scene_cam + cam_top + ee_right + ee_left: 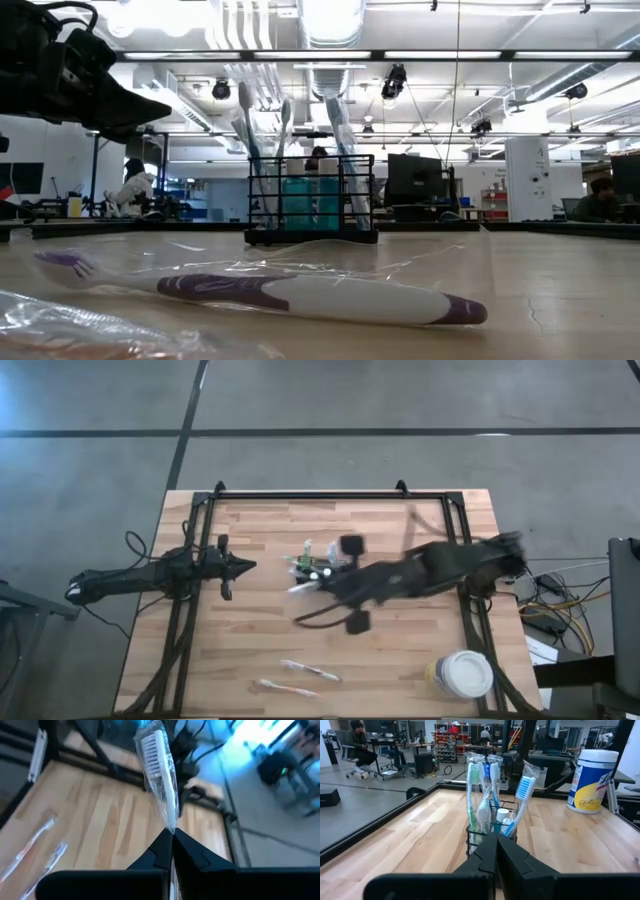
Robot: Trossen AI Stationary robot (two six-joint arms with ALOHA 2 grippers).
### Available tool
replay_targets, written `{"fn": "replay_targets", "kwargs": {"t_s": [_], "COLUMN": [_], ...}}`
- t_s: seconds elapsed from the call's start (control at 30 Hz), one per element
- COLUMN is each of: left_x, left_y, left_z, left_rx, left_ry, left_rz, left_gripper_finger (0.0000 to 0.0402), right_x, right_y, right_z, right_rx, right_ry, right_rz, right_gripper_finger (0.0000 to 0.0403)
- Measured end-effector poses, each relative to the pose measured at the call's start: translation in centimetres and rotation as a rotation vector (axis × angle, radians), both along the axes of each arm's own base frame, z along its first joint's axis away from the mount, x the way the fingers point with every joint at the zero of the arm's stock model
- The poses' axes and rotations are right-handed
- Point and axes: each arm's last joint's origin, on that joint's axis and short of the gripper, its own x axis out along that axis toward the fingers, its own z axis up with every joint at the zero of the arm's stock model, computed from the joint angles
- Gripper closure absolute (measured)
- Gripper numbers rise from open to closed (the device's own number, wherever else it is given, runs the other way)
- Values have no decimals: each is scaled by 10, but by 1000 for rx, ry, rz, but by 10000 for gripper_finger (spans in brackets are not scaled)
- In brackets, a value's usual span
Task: Pick & Place toothbrushing station
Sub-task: Put the top purple toothbrush into the wire organizer
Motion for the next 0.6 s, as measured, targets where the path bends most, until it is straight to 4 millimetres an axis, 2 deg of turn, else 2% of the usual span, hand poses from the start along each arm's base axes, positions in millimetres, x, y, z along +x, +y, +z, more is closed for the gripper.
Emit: {"fn": "replay_targets", "kwargs": {"t_s": [0.13, 0.23, 0.33, 0.6], "left_x": [0, 0, 0, 0], "left_y": [0, 0, 0, 0], "left_z": [0, 0, 0, 0], "left_rx": [22, 46, 61, 68], "left_ry": [0, 3, 5, 5], "left_rz": [-2, -4, -4, 1], "left_gripper_finger": [392, 392, 392, 392], "right_x": [-43, -75, -102, -170], "right_y": [-18, -33, -45, -68], "right_z": [17, 16, 2, -50], "right_rx": [6, 38, 52, 97], "right_ry": [-118, -221, -305, -479], "right_rz": [23, 30, 25, 25], "right_gripper_finger": [395, 395, 395, 395]}}
